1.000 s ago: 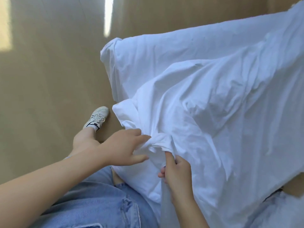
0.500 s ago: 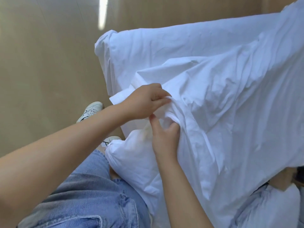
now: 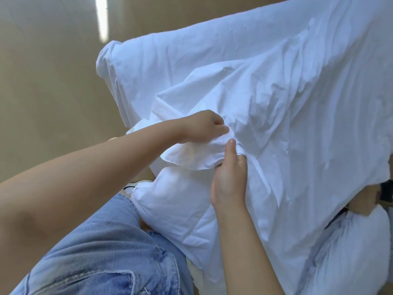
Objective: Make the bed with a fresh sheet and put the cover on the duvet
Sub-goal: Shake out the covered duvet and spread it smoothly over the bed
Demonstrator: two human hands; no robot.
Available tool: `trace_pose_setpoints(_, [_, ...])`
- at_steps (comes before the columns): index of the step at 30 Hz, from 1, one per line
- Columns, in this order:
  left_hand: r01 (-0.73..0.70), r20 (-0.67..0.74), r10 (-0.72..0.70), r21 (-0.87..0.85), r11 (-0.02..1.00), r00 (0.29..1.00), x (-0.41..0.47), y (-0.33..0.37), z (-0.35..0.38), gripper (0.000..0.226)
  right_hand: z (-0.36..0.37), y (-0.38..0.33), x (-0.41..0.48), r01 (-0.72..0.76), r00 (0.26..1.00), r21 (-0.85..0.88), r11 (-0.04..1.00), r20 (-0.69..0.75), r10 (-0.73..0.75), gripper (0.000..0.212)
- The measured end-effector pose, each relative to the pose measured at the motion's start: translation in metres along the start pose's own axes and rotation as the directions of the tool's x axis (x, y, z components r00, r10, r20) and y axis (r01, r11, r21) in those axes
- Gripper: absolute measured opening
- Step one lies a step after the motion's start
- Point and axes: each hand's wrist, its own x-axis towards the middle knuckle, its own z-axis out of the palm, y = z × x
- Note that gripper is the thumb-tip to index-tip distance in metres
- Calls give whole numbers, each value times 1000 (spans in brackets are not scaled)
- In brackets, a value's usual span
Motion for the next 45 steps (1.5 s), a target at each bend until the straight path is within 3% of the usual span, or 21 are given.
trace_pose_setpoints(3, [-156,-75,156,11,988,985,9,32,0,34,5,-5,10,-173,969,49,984,189,161,30])
trace_pose_setpoints(5, [-236,-13,241,164,958,970,10,51,0,38,3,-8,17,-194,935,-201,960,258,243,30])
trace_pose_setpoints(8, [-298,106,279,337,893,955,13,61,8,38,3,-17,19,-142,846,-616,774,330,418,24])
trace_pose_setpoints(10, [-305,147,272,308,901,951,8,56,16,31,8,-21,17,-103,835,-721,685,312,453,31])
trace_pose_setpoints(12, [-264,44,261,104,959,964,-2,46,9,26,13,-18,13,-66,888,-580,812,336,313,32])
trace_pose_setpoints(14, [-197,-89,189,-86,977,978,-8,32,-9,26,13,-14,6,-117,934,-264,958,299,196,21])
trace_pose_setpoints(17, [-9,99,8,13,1000,995,-20,9,-27,44,-4,-16,2,-180,971,100,979,178,160,34])
trace_pose_setpoints(19, [26,221,-71,197,980,973,-25,0,-17,37,-16,-17,-1,-53,984,-28,998,167,57,20])
trace_pose_setpoints(21, [-53,152,17,241,969,988,-26,5,-2,34,-22,-17,-8,85,990,-180,980,124,-63,19])
trace_pose_setpoints(23, [-102,-14,105,146,984,994,-26,20,7,35,-26,-17,-13,119,992,-7,993,39,-119,17])
trace_pose_setpoints(25, [-226,-122,235,80,971,964,-22,45,10,37,-34,-24,-17,3,997,234,972,71,-20,20])
trace_pose_setpoints(27, [-333,-14,344,212,919,939,-19,77,19,38,-47,-32,-18,-75,964,53,996,258,59,40])
trace_pose_setpoints(29, [-414,207,360,373,830,910,-16,108,37,39,-58,-39,-22,-81,885,-200,977,436,163,32])
trace_pose_setpoints(30, [-447,295,347,419,790,890,-14,119,44,39,-62,-41,-24,-64,870,-193,979,470,150,24])
trace_pose_setpoints(32, [-486,380,335,433,759,862,-11,134,50,39,-69,-41,-27,-97,900,96,991,432,47,16])
trace_pose_setpoints(34, [-481,372,341,401,780,863,-10,138,47,39,-79,-38,-31,-172,921,521,836,387,-52,22])
trace_pose_setpoints(36, [-466,330,348,414,782,878,-10,133,49,39,-88,-33,-36,-206,939,712,671,337,-70,32])
trace_pose_setpoints(39, [-472,256,396,486,736,882,-16,121,66,34,-93,-32,-44,-152,954,574,805,299,-33,24])
trace_pose_setpoints(41, [-506,227,457,494,707,860,-20,124,75,28,-98,-34,-49,-162,927,419,894,375,-7,38])
trace_pose_setpoints(42, [-537,233,492,501,679,839,-20,130,79,28,-102,-35,-51,-188,908,353,917,419,25,44])
trace_pose_setpoints(45, [-635,371,522,546,546,768,-27,146,97,38,-114,-36,-58,-148,870,165,975,490,49,22])
